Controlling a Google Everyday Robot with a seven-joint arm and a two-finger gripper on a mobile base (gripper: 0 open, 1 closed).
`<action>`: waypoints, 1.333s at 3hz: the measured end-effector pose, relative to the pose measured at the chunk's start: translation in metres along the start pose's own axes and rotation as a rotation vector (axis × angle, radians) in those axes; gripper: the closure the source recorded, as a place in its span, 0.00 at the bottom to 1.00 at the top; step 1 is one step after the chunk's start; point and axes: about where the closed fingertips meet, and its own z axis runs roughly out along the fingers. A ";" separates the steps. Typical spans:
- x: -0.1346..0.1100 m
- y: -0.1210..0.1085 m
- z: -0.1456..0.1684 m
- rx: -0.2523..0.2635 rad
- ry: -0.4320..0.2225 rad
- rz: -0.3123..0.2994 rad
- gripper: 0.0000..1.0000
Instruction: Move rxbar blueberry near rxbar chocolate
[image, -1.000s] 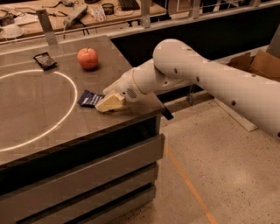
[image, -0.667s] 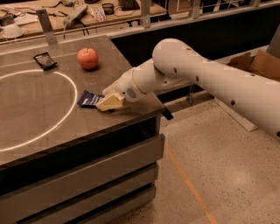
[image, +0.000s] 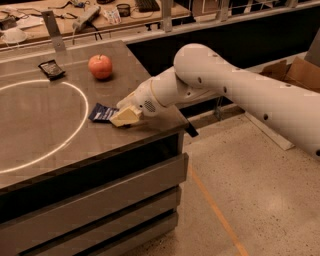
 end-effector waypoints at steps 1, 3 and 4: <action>0.000 0.000 0.000 0.000 0.000 0.000 1.00; -0.029 -0.034 0.006 0.050 -0.011 -0.040 1.00; -0.079 -0.092 0.019 0.137 -0.025 -0.119 1.00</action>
Offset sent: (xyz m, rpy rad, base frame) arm 0.1819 0.0447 0.0915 -0.0239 -0.2838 -0.1179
